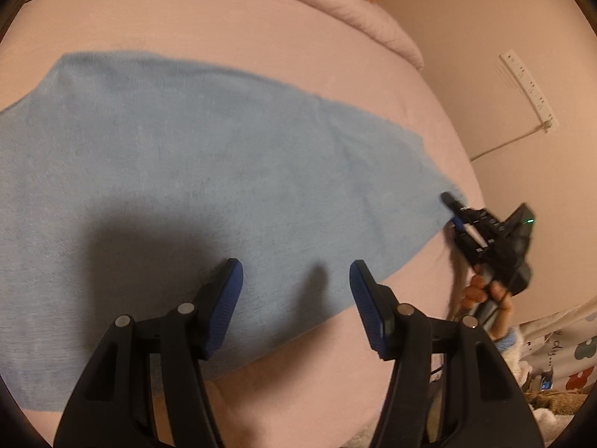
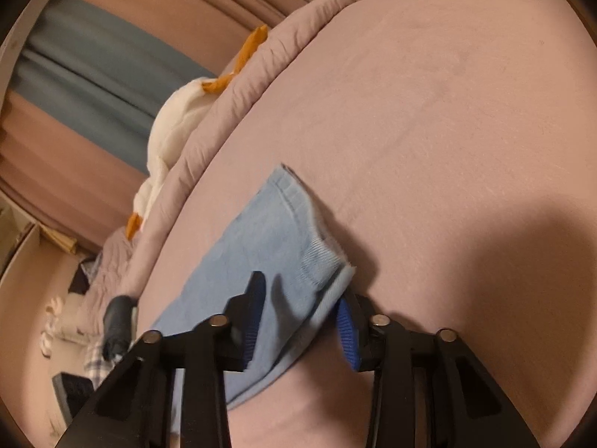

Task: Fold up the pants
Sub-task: 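Grasp the leg cuff end of the light blue jeans with the right tool, then lift the cuff with the right tool, fold it toward the waistband, release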

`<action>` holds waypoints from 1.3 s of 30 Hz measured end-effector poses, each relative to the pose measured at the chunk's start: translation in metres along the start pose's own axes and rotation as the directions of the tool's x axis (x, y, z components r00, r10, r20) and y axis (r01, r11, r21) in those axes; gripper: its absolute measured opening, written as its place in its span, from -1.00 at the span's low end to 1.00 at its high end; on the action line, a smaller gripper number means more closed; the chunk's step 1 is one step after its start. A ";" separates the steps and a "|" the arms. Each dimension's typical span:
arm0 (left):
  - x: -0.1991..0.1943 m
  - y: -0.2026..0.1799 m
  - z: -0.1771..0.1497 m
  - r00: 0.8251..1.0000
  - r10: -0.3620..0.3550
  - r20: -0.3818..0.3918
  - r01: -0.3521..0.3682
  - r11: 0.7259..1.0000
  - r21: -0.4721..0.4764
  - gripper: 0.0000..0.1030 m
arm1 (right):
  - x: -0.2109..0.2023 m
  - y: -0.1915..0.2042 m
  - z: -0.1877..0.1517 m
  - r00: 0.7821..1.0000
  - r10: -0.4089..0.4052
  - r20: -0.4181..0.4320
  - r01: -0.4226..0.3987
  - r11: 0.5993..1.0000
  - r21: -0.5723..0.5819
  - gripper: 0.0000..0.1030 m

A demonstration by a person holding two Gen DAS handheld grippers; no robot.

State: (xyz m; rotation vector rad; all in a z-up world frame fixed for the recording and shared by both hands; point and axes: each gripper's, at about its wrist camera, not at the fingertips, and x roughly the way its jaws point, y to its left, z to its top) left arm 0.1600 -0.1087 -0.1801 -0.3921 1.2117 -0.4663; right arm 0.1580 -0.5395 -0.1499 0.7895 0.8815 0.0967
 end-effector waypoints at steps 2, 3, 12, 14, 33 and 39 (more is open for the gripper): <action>-0.001 0.003 -0.003 1.000 -0.003 -0.003 0.003 1.000 0.007 0.14 | -0.003 0.001 -0.001 1.000 -0.009 0.012 0.009 1.000 0.002 -0.68; -0.001 0.004 -0.003 1.000 -0.005 -0.005 0.005 1.000 0.004 0.14 | -0.008 0.003 -0.001 1.000 -0.011 0.028 0.011 1.000 0.000 -0.70; -0.009 0.006 0.004 0.999 -0.043 0.013 0.044 0.998 -0.051 0.15 | -0.010 0.034 -0.006 0.984 -0.162 0.070 0.170 0.976 -0.139 -0.77; -0.013 0.002 0.006 0.996 -0.079 0.034 0.081 0.995 -0.063 0.15 | -0.019 0.070 -0.013 0.983 -0.142 0.121 0.172 0.940 -0.294 -0.77; -0.020 0.053 0.005 0.910 -0.356 0.214 0.414 0.819 -0.397 0.43 | 0.039 0.234 -0.194 0.997 -0.019 -0.079 -0.054 0.568 -0.822 -0.77; -0.045 0.059 0.006 0.968 -0.180 0.173 0.224 0.933 -0.283 -0.62 | 0.044 0.259 -0.224 0.993 0.005 -0.115 -0.105 0.452 -0.886 -0.77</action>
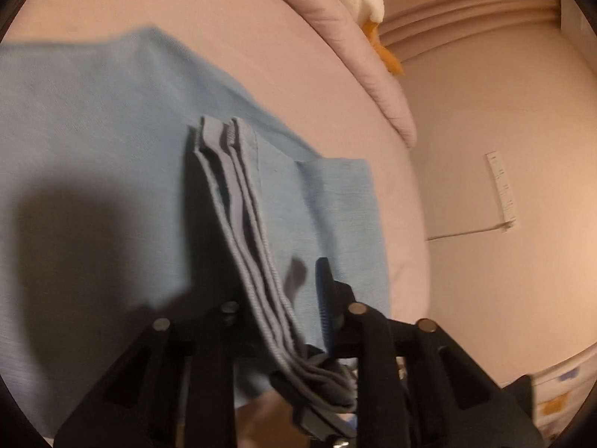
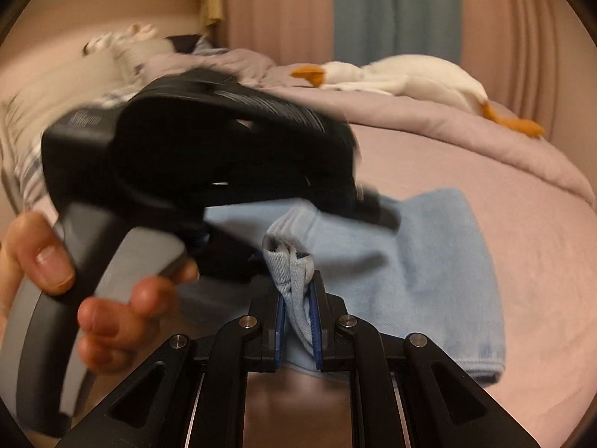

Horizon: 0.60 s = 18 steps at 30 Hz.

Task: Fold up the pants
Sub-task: 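Lift the cuff with the right tool, fold it toward the waistband, release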

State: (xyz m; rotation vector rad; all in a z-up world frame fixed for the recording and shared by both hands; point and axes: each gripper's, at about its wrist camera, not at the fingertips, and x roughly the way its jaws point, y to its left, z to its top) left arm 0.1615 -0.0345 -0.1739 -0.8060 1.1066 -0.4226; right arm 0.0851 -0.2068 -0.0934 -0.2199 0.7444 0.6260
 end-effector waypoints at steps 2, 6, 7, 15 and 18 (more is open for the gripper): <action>-0.013 0.006 -0.002 0.999 0.029 0.029 -0.029 0.999 0.026 -0.62 | 0.003 0.004 0.005 1.000 0.004 0.006 -0.003 1.000 -0.022 -0.77; -0.026 0.016 -0.002 0.983 0.163 0.086 -0.171 0.981 0.088 -0.61 | 0.011 0.013 0.011 0.998 0.056 0.005 -0.055 0.998 -0.023 -0.77; -0.028 0.021 -0.002 0.977 0.192 0.095 -0.201 0.975 0.095 -0.61 | 0.014 0.016 0.012 0.998 0.059 -0.003 -0.059 0.998 -0.032 -0.77; -0.052 0.045 -0.004 0.925 0.344 0.161 -0.360 0.930 0.079 -0.09 | 0.034 0.003 0.006 0.974 0.191 -0.122 -0.182 0.980 0.080 -0.14; -0.061 0.041 -0.005 0.920 0.338 0.200 -0.357 0.931 0.069 -0.04 | 0.018 -0.021 0.010 0.965 0.250 -0.077 -0.237 0.960 0.150 -0.13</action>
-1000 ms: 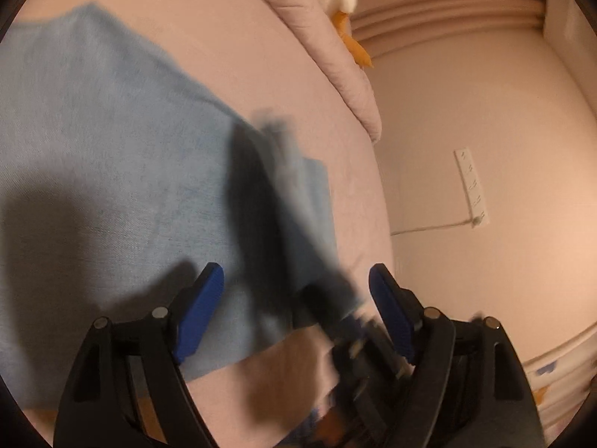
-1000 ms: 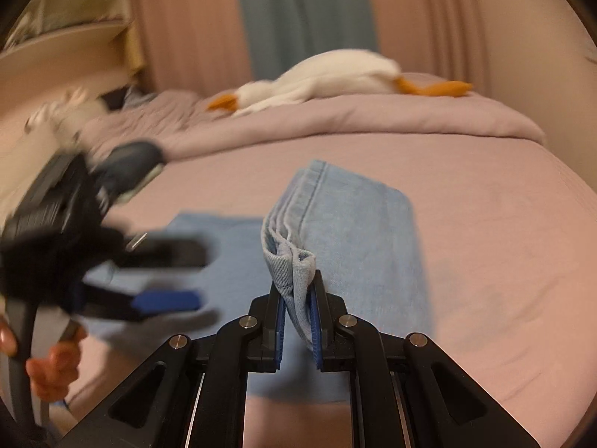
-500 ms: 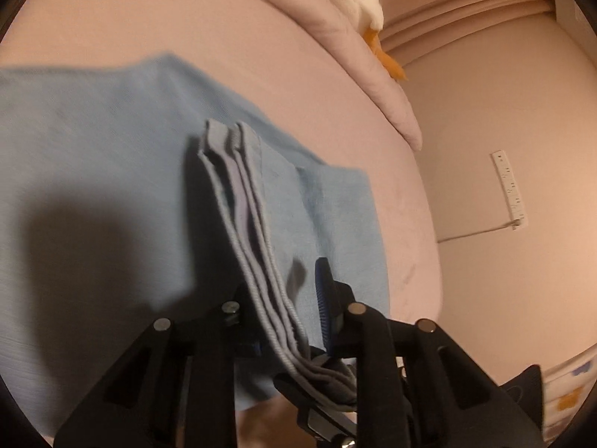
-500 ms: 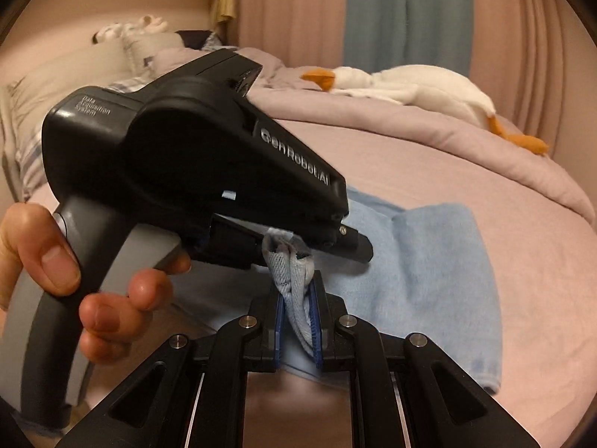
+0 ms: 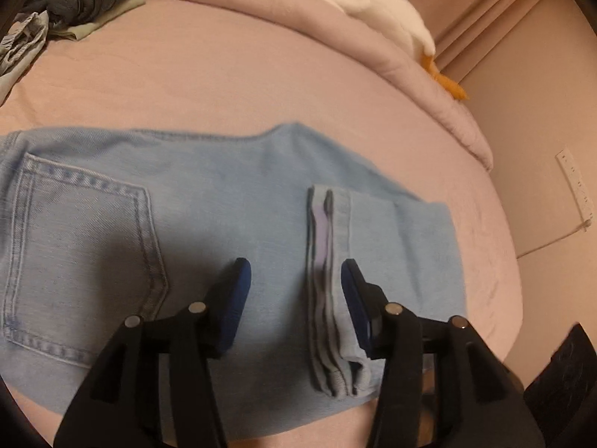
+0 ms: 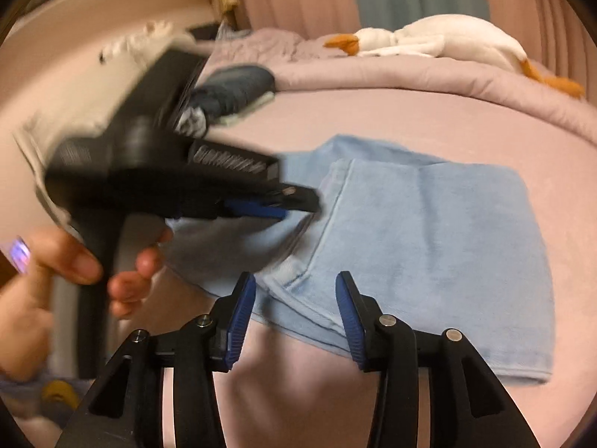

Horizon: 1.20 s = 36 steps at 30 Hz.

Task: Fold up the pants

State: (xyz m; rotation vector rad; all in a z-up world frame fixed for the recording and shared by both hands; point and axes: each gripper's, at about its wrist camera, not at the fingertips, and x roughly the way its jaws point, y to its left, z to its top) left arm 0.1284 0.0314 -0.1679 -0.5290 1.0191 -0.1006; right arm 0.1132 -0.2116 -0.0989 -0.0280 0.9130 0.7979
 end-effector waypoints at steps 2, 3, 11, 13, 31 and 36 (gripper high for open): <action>0.000 -0.012 0.002 1.000 -0.028 0.004 0.028 1.000 0.014 -0.04 | -0.019 -0.021 0.003 0.999 -0.004 0.040 0.001 0.998 0.065 -0.13; 0.001 -0.020 0.001 0.999 -0.051 -0.002 0.051 0.998 0.032 -0.05 | -0.028 -0.033 0.005 0.998 -0.017 0.061 0.011 0.995 0.098 -0.13; 0.043 -0.070 -0.020 0.991 -0.057 -0.120 0.078 0.981 0.179 -0.36 | -0.035 -0.110 0.003 0.961 -0.276 0.008 0.266 0.933 0.242 -0.31; 0.046 -0.062 -0.023 0.994 -0.009 -0.106 0.030 0.980 0.197 -0.70 | -0.012 -0.115 -0.004 0.956 -0.282 -0.076 0.292 0.930 0.225 -0.34; 0.036 -0.042 -0.029 0.989 -0.058 -0.135 0.080 0.983 0.164 -0.78 | 0.051 -0.148 0.058 0.920 -0.344 -0.186 0.379 0.901 0.209 -0.34; 0.034 -0.043 -0.030 0.990 -0.057 -0.131 0.079 0.982 0.171 -0.78 | 0.042 -0.139 0.051 0.921 -0.353 -0.165 0.381 0.905 0.190 -0.34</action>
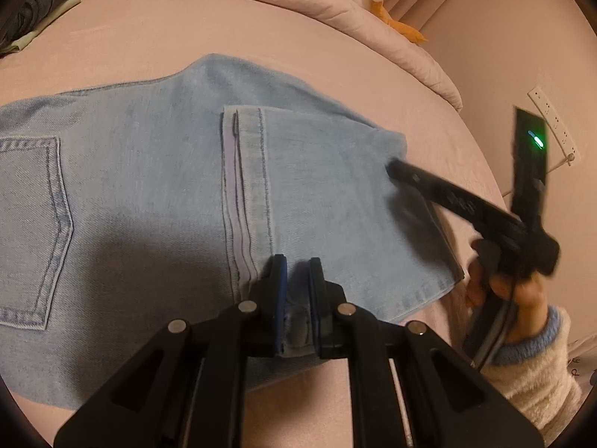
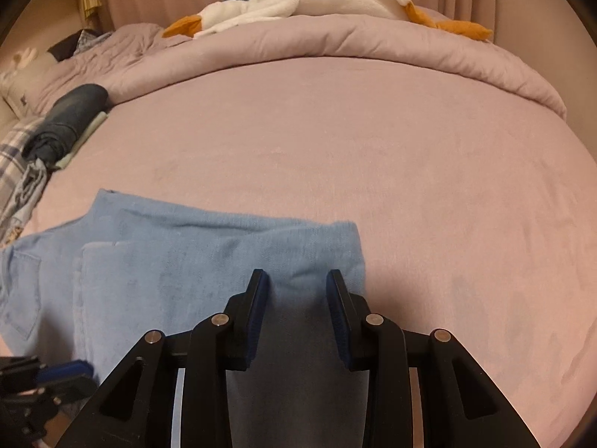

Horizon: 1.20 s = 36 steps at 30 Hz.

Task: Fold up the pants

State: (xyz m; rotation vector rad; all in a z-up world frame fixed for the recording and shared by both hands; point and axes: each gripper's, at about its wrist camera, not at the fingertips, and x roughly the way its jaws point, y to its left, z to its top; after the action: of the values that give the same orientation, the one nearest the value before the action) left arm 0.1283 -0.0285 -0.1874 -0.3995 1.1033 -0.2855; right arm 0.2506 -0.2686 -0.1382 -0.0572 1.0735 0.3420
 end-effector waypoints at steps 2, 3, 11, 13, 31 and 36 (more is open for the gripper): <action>0.000 0.000 0.000 1.000 0.004 0.003 -0.004 1.000 0.003 -0.78 | -0.010 -0.001 -0.009 1.000 0.022 0.001 -0.022 1.000 0.009 -0.34; -0.001 0.000 -0.001 1.000 0.005 0.004 -0.005 1.000 0.004 -0.78 | -0.016 -0.001 -0.016 1.000 0.027 0.002 -0.027 1.000 0.005 -0.34; -0.004 0.000 -0.004 1.000 0.005 0.006 -0.005 1.000 0.003 -0.78 | -0.053 0.006 -0.074 1.000 0.023 0.014 -0.022 0.998 -0.065 -0.32; -0.004 0.000 -0.003 1.000 0.005 0.008 -0.005 1.000 0.007 -0.77 | -0.060 0.005 -0.079 1.000 0.022 0.012 -0.021 0.997 -0.075 -0.32; -0.078 0.039 -0.055 0.982 -0.008 0.189 0.021 0.998 -0.064 0.25 | -0.091 0.037 -0.084 0.983 0.155 0.102 -0.157 0.988 0.010 -0.22; -0.123 0.079 -0.085 0.964 -0.015 0.264 0.066 0.980 -0.186 0.25 | -0.081 0.072 -0.084 0.973 0.210 0.091 -0.206 0.977 -0.051 -0.22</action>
State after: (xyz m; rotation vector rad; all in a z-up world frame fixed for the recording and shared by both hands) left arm 0.0011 0.0791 -0.1572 -0.6159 0.8656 -0.1563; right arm 0.1232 -0.2384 -0.0999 0.0349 0.9791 0.5513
